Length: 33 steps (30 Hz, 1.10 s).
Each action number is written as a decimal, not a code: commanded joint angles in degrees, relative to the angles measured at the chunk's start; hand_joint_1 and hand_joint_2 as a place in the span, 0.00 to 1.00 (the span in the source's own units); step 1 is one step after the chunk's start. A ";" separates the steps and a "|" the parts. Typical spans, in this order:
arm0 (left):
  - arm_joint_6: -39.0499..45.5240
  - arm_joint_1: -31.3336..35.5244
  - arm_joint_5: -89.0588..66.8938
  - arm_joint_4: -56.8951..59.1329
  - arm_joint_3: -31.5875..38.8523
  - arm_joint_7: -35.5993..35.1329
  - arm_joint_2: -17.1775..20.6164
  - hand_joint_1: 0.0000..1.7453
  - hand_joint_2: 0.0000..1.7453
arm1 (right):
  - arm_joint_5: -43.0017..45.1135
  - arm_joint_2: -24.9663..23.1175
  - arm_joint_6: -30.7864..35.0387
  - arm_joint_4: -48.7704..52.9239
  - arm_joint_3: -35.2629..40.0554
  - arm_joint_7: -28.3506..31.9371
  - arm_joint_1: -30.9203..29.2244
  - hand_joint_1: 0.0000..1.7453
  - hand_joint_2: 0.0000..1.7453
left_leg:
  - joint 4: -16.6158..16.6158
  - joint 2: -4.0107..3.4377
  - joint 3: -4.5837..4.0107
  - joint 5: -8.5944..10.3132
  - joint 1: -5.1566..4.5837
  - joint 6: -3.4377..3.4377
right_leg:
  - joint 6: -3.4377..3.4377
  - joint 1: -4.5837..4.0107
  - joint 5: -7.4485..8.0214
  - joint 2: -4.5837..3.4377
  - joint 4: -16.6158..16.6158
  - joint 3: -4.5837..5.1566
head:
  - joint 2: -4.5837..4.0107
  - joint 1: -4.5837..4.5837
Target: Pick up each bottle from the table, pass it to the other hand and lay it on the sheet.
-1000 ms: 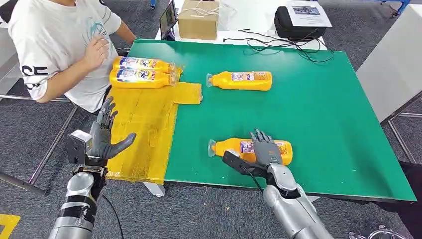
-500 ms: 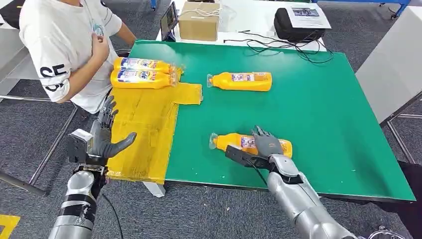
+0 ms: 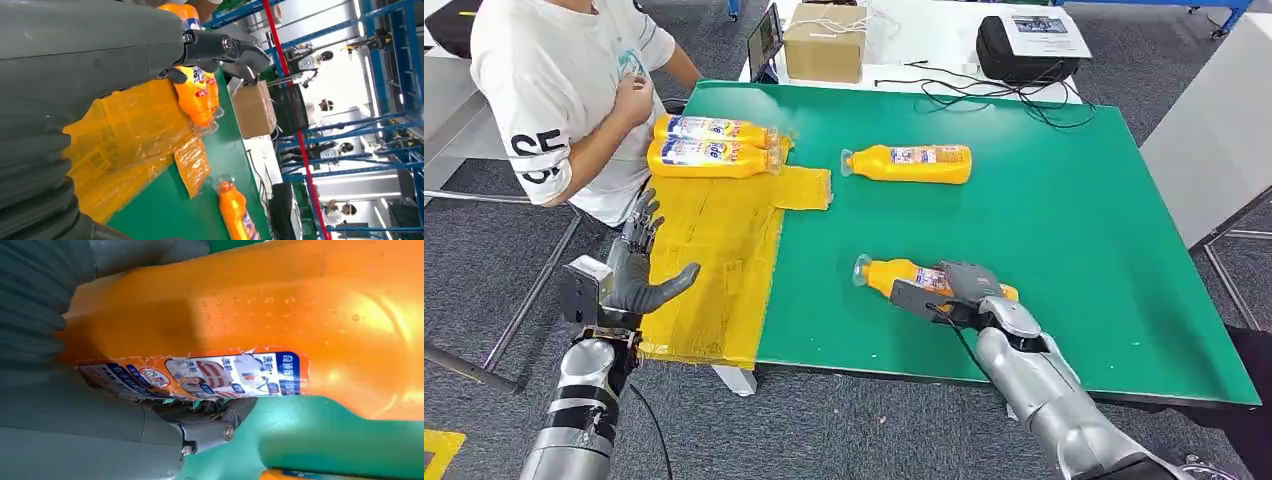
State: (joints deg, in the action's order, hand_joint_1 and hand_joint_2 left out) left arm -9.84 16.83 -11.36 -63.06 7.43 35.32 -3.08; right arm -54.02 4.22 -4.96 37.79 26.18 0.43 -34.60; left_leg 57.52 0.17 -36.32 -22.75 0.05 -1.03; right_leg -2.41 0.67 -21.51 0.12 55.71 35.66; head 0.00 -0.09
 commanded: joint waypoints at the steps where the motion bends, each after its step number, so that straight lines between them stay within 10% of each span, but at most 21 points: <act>1: 0.85 4.58 -0.86 7.70 -2.53 -2.34 0.77 0.00 1.00 | 5.13 -1.05 0.43 -3.89 -0.97 2.03 1.71 1.00 1.00 | -0.08 0.18 0.25 -0.05 0.06 0.07 | 0.09 -0.07 -0.11 0.19 -0.06 -0.31 | 0.00 0.00; 18: 4.62 11.23 -0.48 20.54 -11.28 -14.13 -4.58 0.00 1.00 | 17.79 -16.17 19.69 10.33 -5.16 6.58 3.45 1.00 1.00 | 0.02 -0.17 0.01 -0.10 0.02 0.10 | 0.07 -0.03 -0.08 -0.01 0.13 0.06 | 0.00 0.00; 33: 0.55 13.65 6.57 22.31 -17.05 -16.58 -6.17 0.00 1.00 | 20.48 -19.73 20.63 7.01 -0.23 9.46 -0.53 1.00 1.00 | 0.03 -0.14 -0.13 -0.15 0.06 0.12 | 0.09 -0.07 -0.10 -0.03 0.09 0.13 | 0.00 0.00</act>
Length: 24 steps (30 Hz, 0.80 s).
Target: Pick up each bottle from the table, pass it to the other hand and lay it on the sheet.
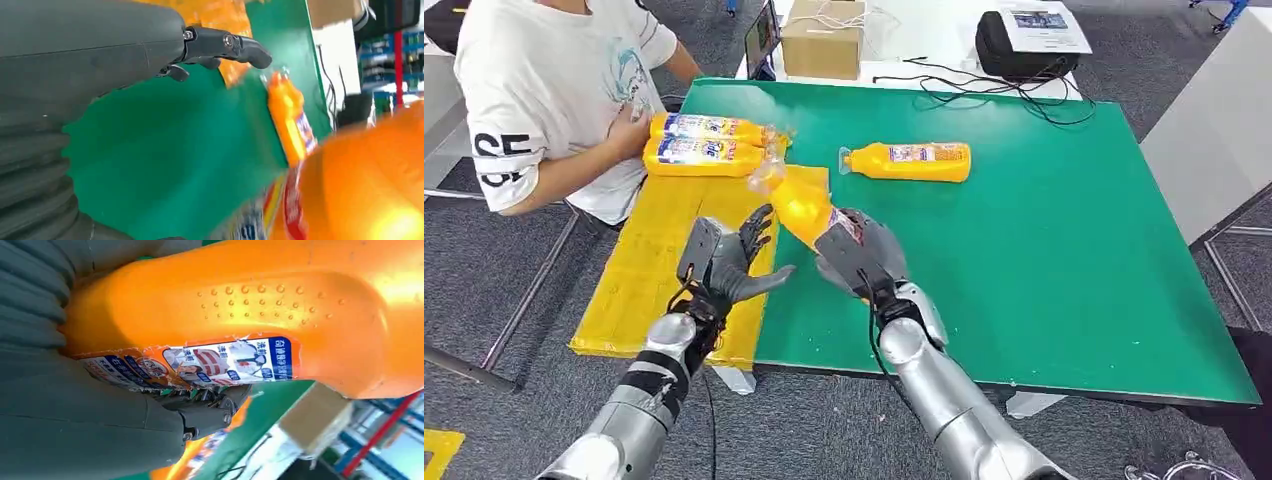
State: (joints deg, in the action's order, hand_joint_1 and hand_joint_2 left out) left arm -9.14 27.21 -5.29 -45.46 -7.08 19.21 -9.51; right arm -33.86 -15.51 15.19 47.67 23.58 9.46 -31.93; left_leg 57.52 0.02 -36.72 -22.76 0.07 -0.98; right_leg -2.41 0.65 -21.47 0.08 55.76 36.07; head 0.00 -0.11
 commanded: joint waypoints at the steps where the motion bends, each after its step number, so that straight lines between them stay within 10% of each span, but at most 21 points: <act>1: -0.16 3.22 0.57 4.68 -2.58 -0.49 0.34 0.00 1.00 | 0.36 0.11 0.45 -2.87 2.37 0.43 -3.23 1.00 1.00 | 0.01 -0.04 0.19 -0.10 0.04 0.05 | 0.07 -0.04 -0.09 -0.03 0.01 -0.18 | 0.00 0.02; 24: -14.44 -2.42 25.64 -7.69 -4.99 -3.16 1.90 0.00 1.00 | 0.90 -1.23 -2.11 -6.92 10.24 3.42 -2.64 1.00 1.00 | -0.01 -0.07 0.37 -0.21 0.06 0.08 | 0.11 -0.06 -0.20 -0.06 0.00 -0.37 | 0.00 0.02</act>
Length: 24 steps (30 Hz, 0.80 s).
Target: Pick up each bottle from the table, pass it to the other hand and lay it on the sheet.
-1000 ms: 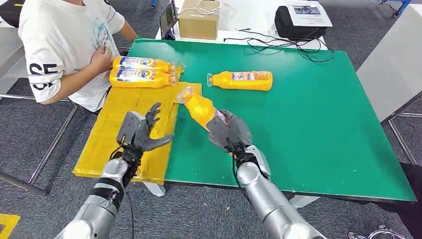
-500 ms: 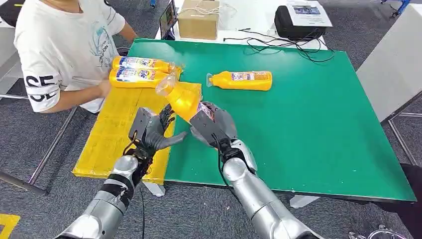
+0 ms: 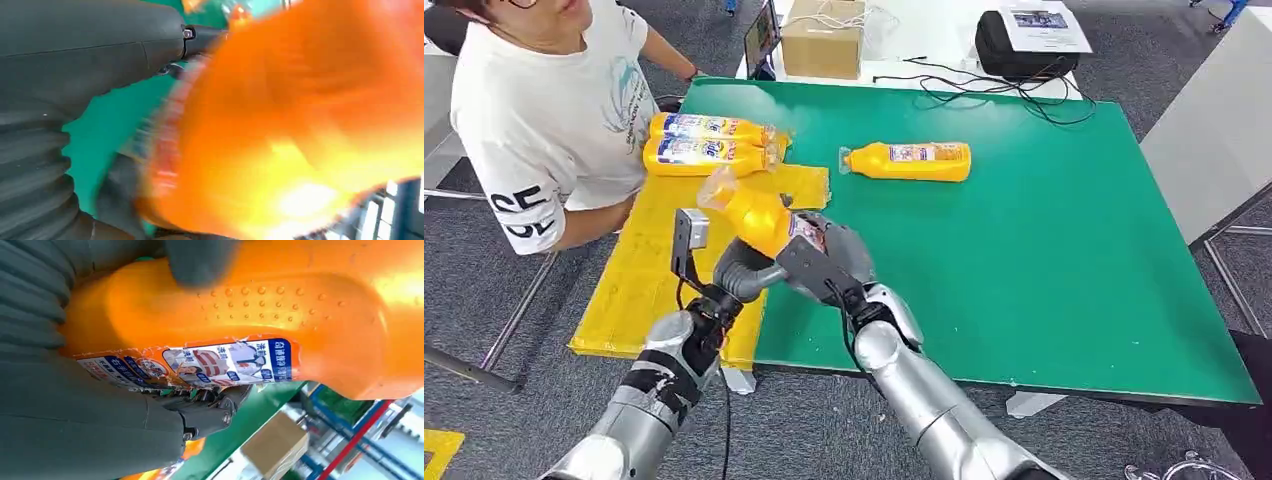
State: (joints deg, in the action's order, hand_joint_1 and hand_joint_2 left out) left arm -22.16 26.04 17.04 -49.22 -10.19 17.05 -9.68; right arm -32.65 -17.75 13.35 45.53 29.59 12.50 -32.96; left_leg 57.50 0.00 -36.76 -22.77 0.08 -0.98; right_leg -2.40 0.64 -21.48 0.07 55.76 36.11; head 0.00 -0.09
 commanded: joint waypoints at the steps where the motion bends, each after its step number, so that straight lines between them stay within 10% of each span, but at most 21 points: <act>1: -1.42 -1.25 3.31 -3.94 -1.88 -0.99 2.07 0.00 1.00 | -0.30 1.00 -0.27 -4.77 4.24 0.38 -1.61 1.00 1.00 | -0.02 0.00 0.25 -0.11 0.03 0.05 | 0.07 -0.03 -0.11 0.00 -0.02 -0.24 | 0.00 -0.02; 23: -0.56 -2.20 3.55 -7.12 -4.50 -0.42 3.49 0.00 1.00 | -2.68 0.59 -3.61 -8.57 7.09 -0.47 -3.30 1.00 1.00 | 0.04 0.06 0.37 -0.20 0.06 0.08 | 0.11 -0.07 -0.22 0.06 0.05 -0.36 | 0.00 -0.02; 24: -0.72 -1.97 2.65 -6.83 -5.05 -0.21 3.78 0.29 1.00 | -3.28 0.48 -3.44 -8.94 7.56 -0.89 -3.80 1.00 1.00 | 0.04 0.05 0.21 -0.12 0.05 0.06 | 0.08 -0.05 -0.14 0.04 0.03 -0.21 | 0.00 0.00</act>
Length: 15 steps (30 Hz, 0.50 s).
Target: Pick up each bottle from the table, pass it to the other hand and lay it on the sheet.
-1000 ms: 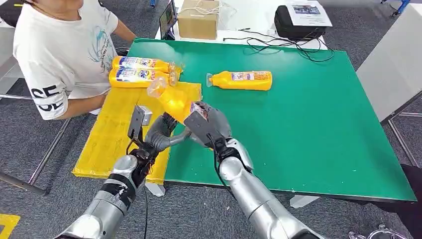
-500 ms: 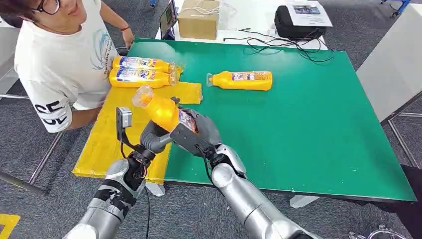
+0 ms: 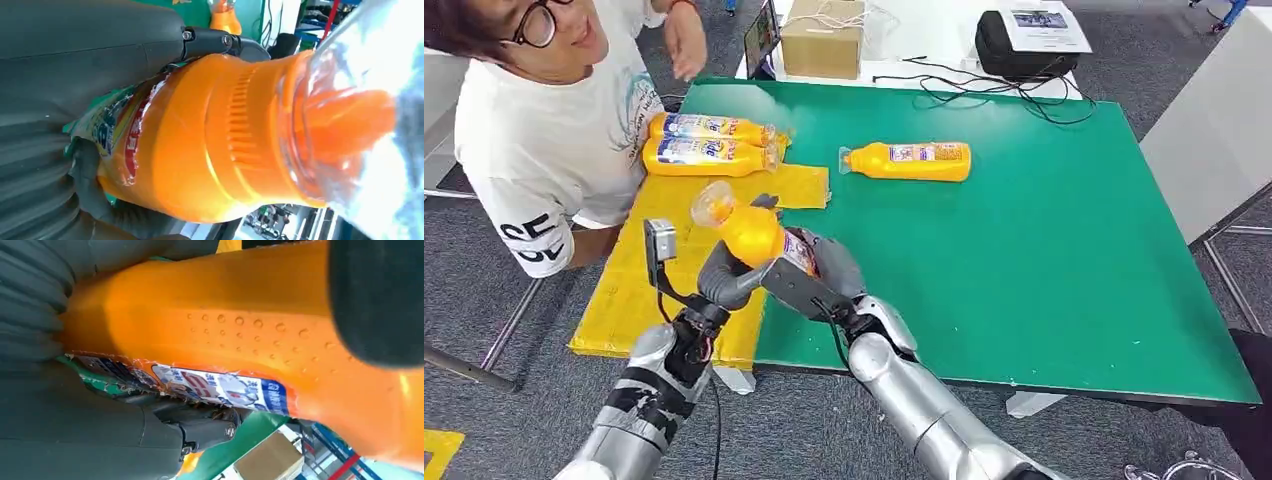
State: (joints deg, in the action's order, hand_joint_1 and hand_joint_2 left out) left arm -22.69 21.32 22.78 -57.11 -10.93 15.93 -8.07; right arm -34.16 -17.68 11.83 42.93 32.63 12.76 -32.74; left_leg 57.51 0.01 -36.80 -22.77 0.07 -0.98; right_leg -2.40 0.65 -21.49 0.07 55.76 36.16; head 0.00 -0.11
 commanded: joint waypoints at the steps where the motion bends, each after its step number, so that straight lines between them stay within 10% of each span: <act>1: -0.67 3.04 -4.03 1.71 -4.84 1.18 2.38 1.00 1.00 | -1.93 0.25 -2.52 -7.07 4.76 -1.69 -4.64 1.00 1.00 | 0.07 0.05 0.35 -0.19 0.06 0.08 | 0.11 -0.06 -0.21 0.05 0.08 -0.36 | 0.00 0.02; 15: -1.33 5.10 -7.48 6.71 -4.99 1.88 3.21 1.00 1.00 | -4.78 -1.26 -5.84 -12.10 7.96 -5.54 -9.86 1.00 1.00 | 0.03 0.01 0.20 -0.10 0.03 0.05 | 0.06 -0.03 -0.12 0.03 0.05 -0.19 | 0.00 0.02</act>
State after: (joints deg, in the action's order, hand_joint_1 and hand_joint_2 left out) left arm -22.95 22.63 16.46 -55.41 -12.48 17.51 -6.03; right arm -38.79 -18.29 7.59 37.94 36.74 8.57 -37.61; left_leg 57.51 -0.02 -36.82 -22.76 0.08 -0.97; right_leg -2.40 0.64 -21.48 0.07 55.76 36.19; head 0.00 -0.09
